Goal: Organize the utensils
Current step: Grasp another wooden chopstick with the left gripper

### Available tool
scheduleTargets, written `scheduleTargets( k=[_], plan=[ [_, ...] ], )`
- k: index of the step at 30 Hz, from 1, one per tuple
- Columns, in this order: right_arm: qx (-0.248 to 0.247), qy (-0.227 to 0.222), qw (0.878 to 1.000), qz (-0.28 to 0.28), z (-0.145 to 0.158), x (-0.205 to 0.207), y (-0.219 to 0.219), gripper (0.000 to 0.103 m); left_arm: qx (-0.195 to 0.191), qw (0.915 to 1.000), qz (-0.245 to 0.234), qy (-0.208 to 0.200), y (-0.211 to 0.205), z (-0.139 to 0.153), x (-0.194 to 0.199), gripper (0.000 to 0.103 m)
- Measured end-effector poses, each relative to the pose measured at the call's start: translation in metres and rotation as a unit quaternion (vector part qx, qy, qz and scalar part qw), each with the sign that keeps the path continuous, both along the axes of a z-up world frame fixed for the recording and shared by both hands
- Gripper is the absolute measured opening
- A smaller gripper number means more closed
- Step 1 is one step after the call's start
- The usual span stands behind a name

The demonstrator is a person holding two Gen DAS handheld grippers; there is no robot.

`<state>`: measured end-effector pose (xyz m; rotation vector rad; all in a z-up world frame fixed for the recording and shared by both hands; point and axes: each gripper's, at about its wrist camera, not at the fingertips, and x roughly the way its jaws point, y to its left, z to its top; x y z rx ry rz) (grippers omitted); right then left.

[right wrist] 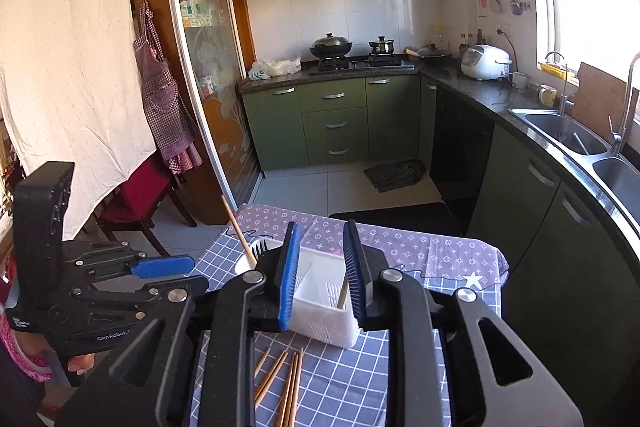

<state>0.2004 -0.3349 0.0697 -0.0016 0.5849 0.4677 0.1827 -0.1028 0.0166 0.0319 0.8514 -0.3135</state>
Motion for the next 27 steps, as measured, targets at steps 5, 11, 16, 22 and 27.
scheduleTargets(
  k=[5, 11, 16, 22, 27],
  plan=[
    [-0.012, 0.047, 0.999, -0.001, -0.047, -0.024, -0.016, 0.027, 0.003, 0.9972, 0.005, 0.075, 0.004, -0.064, -0.014, 0.027],
    [-0.031, 0.123, 0.992, -0.007, -0.121, -0.032, -0.023, 0.029, 0.011, 0.9857, 0.026, 0.166, 0.005, -0.133, -0.011, 0.027],
    [-0.032, 0.161, 0.986, -0.010, -0.159, -0.030, -0.030, 0.029, 0.028, 0.9790, 0.031, 0.200, -0.005, -0.153, -0.006, 0.025],
    [-0.026, 0.170, 0.985, -0.010, -0.165, -0.026, -0.035, 0.029, 0.048, 0.9725, 0.047, 0.223, -0.012, -0.167, -0.003, 0.018],
    [-0.019, 0.170, 0.985, -0.006, -0.165, -0.025, -0.036, 0.029, 0.060, 0.9658, 0.055, 0.246, -0.018, -0.178, -0.006, 0.018]
  ],
)
